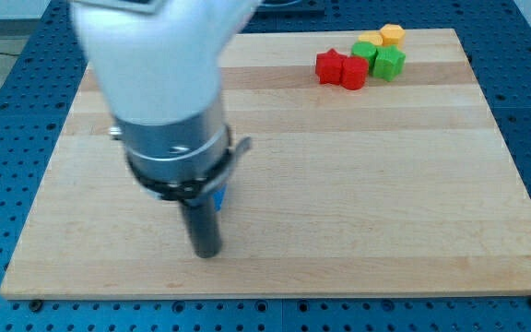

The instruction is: Push the blue cube towards the group of blocks

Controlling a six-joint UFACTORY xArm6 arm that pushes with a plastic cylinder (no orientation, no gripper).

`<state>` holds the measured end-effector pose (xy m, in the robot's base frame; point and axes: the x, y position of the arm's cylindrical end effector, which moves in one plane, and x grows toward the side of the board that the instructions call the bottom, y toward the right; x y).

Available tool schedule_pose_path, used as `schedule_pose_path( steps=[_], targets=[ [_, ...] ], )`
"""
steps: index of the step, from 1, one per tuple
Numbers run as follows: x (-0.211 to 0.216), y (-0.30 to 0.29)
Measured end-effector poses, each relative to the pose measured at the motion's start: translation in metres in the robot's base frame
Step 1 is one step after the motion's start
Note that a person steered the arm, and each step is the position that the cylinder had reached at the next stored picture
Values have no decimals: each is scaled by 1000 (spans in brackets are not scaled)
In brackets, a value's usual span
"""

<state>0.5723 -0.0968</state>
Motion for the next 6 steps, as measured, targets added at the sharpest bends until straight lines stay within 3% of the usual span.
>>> schedule_pose_path(
  steps=[2, 3, 4, 5, 6],
  targets=[
    [-97, 20],
    [-128, 19],
    [-124, -19],
    [-162, -28],
    [-187, 17]
  ],
)
